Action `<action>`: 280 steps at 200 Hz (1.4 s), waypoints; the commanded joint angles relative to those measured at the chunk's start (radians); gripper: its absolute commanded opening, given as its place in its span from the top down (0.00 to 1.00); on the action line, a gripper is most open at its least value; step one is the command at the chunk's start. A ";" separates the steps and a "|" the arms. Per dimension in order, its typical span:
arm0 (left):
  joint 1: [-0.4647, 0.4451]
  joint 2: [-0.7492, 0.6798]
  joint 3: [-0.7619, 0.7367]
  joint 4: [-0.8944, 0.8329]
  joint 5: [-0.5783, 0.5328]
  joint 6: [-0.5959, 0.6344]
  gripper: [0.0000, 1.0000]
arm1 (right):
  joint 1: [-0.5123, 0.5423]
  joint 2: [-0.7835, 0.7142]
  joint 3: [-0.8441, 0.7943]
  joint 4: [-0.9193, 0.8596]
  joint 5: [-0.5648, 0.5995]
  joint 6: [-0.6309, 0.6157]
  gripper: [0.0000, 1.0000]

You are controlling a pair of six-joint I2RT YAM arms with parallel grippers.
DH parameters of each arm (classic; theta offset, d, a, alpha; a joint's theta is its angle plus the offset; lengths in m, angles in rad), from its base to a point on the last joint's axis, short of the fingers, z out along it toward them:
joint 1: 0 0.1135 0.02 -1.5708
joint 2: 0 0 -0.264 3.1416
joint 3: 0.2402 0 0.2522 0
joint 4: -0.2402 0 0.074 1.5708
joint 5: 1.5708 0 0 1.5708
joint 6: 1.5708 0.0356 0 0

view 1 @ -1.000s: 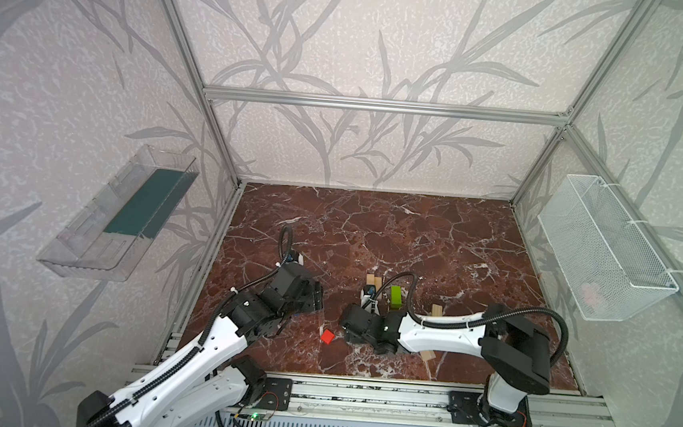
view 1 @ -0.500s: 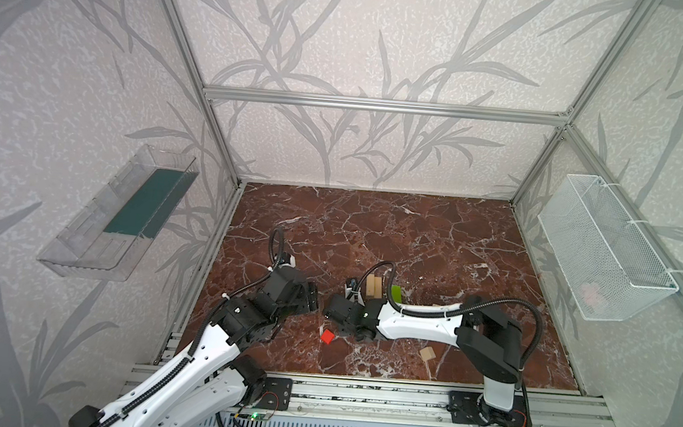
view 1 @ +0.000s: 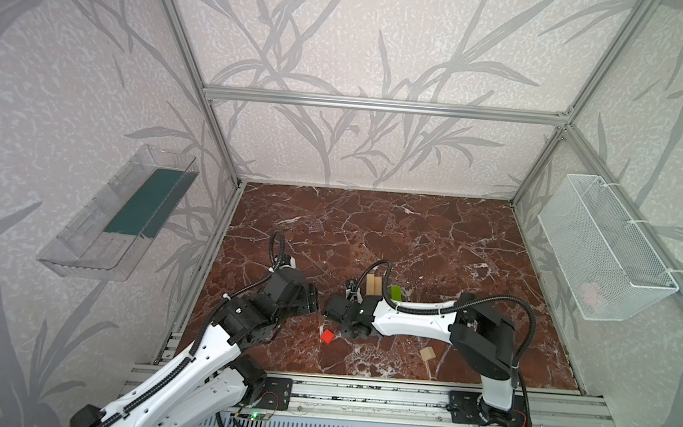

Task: Build the wood block tower
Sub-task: 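Lower the right gripper over the flat wooden block and grasp it, then lift the wooden block upright with the right gripper toward the standing blocks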

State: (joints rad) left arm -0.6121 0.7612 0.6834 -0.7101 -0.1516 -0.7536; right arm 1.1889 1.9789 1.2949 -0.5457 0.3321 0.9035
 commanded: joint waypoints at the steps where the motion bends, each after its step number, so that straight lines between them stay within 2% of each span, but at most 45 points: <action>1: 0.005 0.000 -0.008 -0.005 0.000 -0.012 0.19 | -0.017 0.029 0.022 -0.033 0.005 -0.016 0.61; 104: 0.006 0.015 -0.012 0.001 -0.003 -0.016 0.19 | -0.036 0.065 0.046 -0.019 -0.007 -0.064 0.67; 154: 0.006 0.012 -0.006 -0.005 -0.006 -0.016 0.19 | -0.038 0.054 0.054 -0.010 -0.030 -0.091 0.75; 211: 0.006 -0.005 0.013 -0.020 -0.007 -0.009 0.19 | -0.038 -0.060 0.017 0.006 -0.044 -0.097 0.79; 280: 0.006 0.007 0.035 0.003 0.055 0.018 0.19 | -0.039 -0.264 -0.094 0.015 -0.004 -0.084 0.81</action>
State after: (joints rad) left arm -0.6113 0.7616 0.6846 -0.7044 -0.1257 -0.7544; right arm 1.1534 1.8023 1.2381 -0.5270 0.2893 0.8146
